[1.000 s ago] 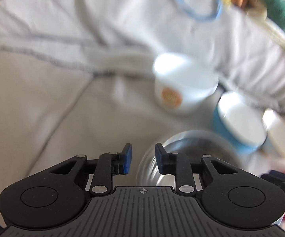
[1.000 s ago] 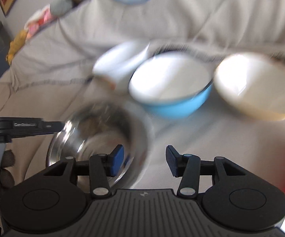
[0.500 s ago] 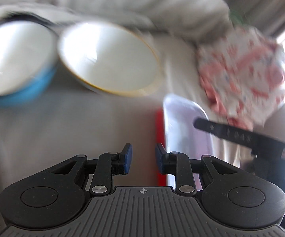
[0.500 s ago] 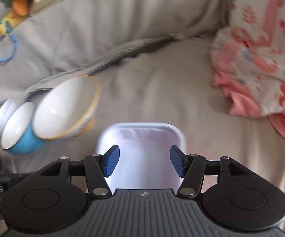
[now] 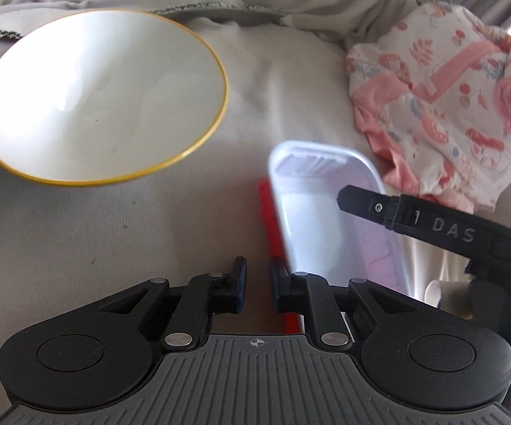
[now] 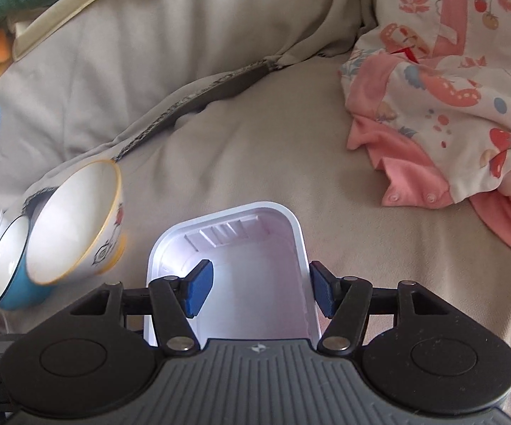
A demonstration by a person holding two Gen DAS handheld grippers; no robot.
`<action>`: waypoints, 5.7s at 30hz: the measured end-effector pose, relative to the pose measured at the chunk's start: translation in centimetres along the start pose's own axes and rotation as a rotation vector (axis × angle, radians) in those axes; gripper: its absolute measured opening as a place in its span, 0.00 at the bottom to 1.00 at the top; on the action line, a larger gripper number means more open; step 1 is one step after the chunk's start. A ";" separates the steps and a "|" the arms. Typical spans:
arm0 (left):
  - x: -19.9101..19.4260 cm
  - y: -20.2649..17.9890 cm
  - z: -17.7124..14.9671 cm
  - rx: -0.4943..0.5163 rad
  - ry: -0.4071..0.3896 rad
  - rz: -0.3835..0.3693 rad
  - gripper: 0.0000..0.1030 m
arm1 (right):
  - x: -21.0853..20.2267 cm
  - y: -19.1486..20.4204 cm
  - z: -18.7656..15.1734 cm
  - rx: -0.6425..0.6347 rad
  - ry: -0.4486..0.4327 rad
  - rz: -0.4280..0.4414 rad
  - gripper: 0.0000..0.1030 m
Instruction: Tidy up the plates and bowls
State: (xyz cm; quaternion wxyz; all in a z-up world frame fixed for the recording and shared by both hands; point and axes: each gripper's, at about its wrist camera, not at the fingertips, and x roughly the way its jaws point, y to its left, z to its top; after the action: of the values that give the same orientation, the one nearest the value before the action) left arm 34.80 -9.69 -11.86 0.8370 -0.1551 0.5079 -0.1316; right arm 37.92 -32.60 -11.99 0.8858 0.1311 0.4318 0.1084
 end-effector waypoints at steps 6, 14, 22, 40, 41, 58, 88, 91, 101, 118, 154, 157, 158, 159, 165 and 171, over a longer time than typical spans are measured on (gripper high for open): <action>-3.1 1.6 -0.1 -0.059 -0.069 0.037 0.18 | -1.1 1.9 0.4 -0.069 -0.103 -0.077 0.59; -8.0 8.1 -0.1 -0.375 -0.263 0.003 0.26 | 0.9 7.3 4.2 -0.094 -0.116 0.066 0.59; -7.0 11.2 1.5 -0.465 -0.264 0.014 0.28 | 6.9 11.9 5.8 -0.131 0.007 0.151 0.37; -12.6 9.1 -6.7 -0.205 -0.160 0.073 0.24 | -0.4 12.1 -4.7 -0.312 0.128 0.228 0.23; -13.1 9.5 -7.3 -0.209 -0.148 0.070 0.24 | -1.0 12.2 -5.3 -0.325 0.145 0.245 0.23; -12.7 11.6 -6.4 -0.253 -0.191 0.147 0.22 | 1.9 13.2 -4.6 -0.251 0.157 0.290 0.27; -13.9 11.0 -6.6 -0.200 -0.175 0.169 0.31 | 0.1 13.4 -7.9 -0.252 0.173 0.301 0.30; -14.2 11.8 -6.9 -0.240 -0.155 0.143 0.25 | 0.2 13.6 -8.0 -0.255 0.180 0.302 0.30; -21.0 11.1 -4.6 -0.380 -0.233 0.115 0.18 | -0.2 11.9 -6.1 -0.162 0.100 0.286 0.39; -22.6 7.9 -3.0 -0.413 -0.243 0.035 0.17 | 0.8 10.5 -6.3 -0.112 0.111 0.317 0.46; -14.3 21.0 3.0 -0.360 -0.227 0.329 0.22 | 11.1 25.3 1.1 -0.188 0.384 0.347 0.31; -13.5 20.6 3.4 -0.362 -0.203 0.311 0.29 | 11.1 25.2 1.3 -0.193 0.380 0.364 0.28; -13.4 20.1 3.5 -0.346 -0.201 0.329 0.29 | 10.9 25.0 1.4 -0.189 0.378 0.374 0.28; -13.3 19.6 3.6 -0.331 -0.199 0.334 0.30 | 10.8 24.8 1.6 -0.188 0.375 0.379 0.28; -12.3 15.8 3.4 -0.283 -0.142 0.235 0.30 | 8.7 21.9 2.4 -0.223 0.289 0.281 0.29; -8.6 16.4 4.9 -0.292 -0.114 0.220 0.29 | 10.1 18.3 3.3 -0.110 0.310 0.319 0.29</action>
State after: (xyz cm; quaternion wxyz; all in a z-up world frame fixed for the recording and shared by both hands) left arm 36.31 9.19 -9.23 0.8423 -0.2259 0.4873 0.0447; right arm 45.18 -12.72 -11.52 0.7864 0.1311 0.5299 0.2892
